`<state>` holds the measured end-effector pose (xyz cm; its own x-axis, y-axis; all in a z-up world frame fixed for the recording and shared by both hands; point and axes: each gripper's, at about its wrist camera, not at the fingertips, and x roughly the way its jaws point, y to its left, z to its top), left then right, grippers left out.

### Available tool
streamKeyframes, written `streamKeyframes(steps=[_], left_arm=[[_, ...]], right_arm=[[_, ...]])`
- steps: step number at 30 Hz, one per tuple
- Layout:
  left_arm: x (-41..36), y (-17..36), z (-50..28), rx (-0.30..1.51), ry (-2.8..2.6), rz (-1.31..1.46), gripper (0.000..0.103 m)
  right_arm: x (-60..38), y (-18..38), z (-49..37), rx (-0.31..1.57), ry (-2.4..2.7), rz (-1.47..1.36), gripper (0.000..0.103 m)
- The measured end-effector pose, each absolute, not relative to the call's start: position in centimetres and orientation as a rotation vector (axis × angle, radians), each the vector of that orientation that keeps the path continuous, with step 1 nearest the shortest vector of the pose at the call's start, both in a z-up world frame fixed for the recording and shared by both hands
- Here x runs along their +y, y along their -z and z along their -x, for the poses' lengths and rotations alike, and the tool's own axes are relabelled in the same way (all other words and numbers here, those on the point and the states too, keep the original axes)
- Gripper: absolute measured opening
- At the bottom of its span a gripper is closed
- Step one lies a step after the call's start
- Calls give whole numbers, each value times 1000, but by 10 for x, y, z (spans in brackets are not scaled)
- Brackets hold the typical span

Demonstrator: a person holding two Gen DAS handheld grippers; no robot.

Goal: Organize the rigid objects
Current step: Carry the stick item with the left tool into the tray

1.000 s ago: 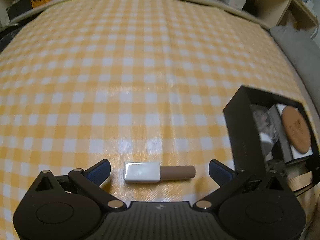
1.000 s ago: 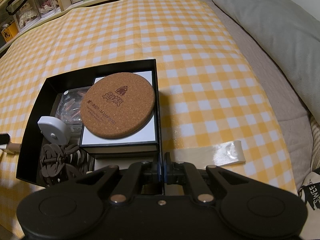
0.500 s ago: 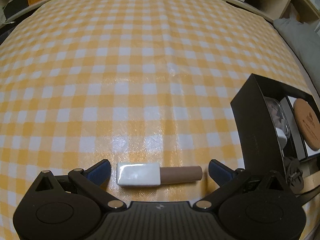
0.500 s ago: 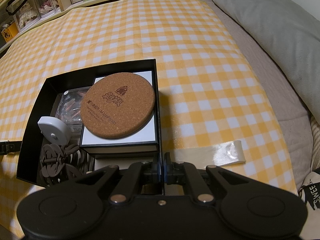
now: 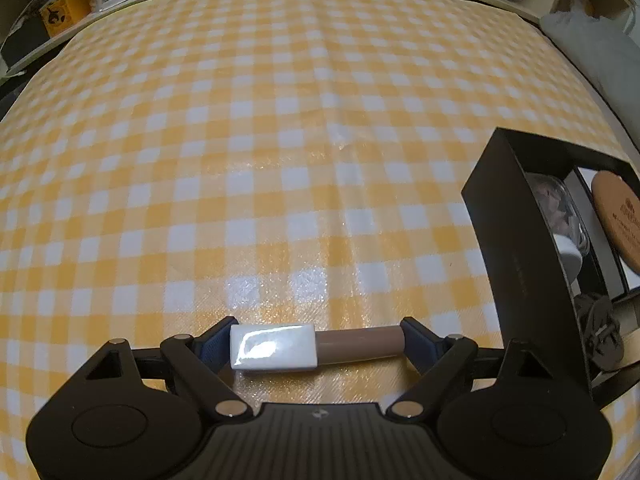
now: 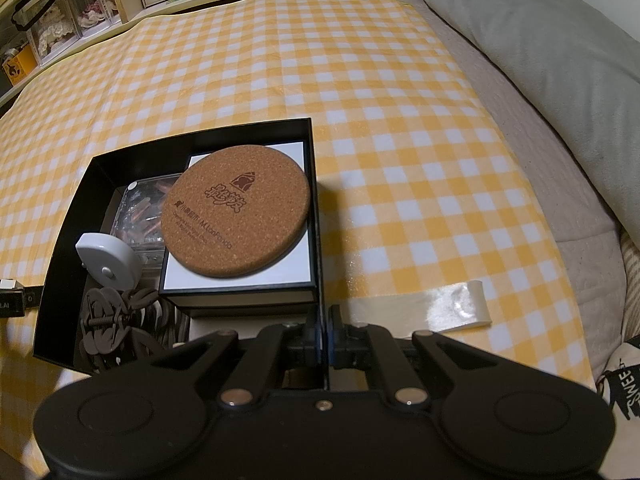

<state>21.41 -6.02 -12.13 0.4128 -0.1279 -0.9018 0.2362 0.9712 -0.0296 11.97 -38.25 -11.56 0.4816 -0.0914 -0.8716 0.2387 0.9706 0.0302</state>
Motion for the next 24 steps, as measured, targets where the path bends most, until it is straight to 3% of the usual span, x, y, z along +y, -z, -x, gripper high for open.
streamKeyframes(steps=[11,17,24], left_arm=[[-86,44,-205,870,438,24,86],[-135,24,-173,739,690,-149,86],[-171,40,-141,681,897,-370,86]], right_arm=[[-383,115,-120,1050,202,-154,4],[-383,115,-120,1050,202,-156,4],[-382,115,-120,1050,202,-157,4]])
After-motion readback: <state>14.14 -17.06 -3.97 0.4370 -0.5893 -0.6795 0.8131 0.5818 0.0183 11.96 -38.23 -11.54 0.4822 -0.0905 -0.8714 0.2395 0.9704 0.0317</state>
